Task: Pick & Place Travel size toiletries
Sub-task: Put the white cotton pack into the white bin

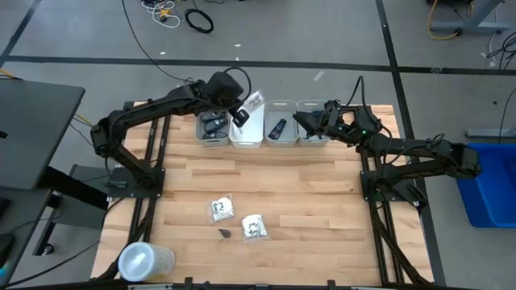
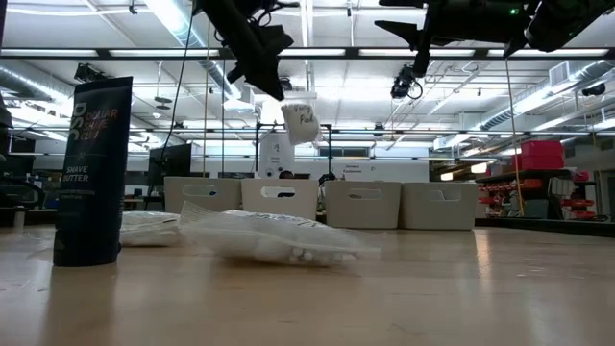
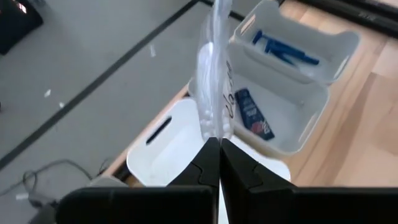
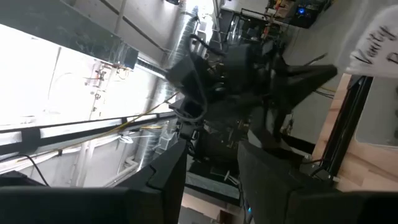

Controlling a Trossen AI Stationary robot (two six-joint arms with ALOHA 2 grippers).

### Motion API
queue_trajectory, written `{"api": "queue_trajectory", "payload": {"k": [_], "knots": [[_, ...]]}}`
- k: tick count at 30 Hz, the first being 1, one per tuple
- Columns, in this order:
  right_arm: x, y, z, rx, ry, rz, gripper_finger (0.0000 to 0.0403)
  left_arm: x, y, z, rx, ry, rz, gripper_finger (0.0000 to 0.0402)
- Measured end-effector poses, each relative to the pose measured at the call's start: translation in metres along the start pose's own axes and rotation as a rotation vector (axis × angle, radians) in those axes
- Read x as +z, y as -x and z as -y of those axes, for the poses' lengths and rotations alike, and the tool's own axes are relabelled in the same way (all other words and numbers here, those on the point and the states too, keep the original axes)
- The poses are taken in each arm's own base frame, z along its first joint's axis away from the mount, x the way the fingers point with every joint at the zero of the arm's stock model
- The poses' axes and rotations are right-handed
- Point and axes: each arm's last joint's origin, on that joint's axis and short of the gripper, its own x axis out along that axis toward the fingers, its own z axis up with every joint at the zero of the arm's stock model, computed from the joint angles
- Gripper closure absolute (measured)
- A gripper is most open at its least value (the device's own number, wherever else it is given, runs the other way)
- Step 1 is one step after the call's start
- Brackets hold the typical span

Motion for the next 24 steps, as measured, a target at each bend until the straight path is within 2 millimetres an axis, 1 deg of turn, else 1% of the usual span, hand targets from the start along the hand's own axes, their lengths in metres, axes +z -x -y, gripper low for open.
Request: {"api": "queue_trajectory", "payload": {"k": [8, 13, 19, 24], "knots": [[-0.001, 0.0, 0.004, -0.048, -0.004, -0.005, 0.0258, -0.032, -0.024, 0.003, -0.011, 0.055, -0.084, 0.0398], [-0.001, 0.0, 0.006, -0.061, 0.002, -0.008, 0.0256, -0.047, -0.034, 0.004, -0.026, 0.086, -0.103, 0.0397], [-0.001, 0.0, 0.006, -0.068, 0.012, -0.01, 0.0262, -0.05, -0.037, 0.004, -0.025, 0.099, -0.104, 0.0398], [-0.002, 0.0, 0.009, -0.091, 0.01, -0.016, 0.0263, -0.05, -0.037, 0.004, -0.019, 0.102, -0.101, 0.0391]]}}
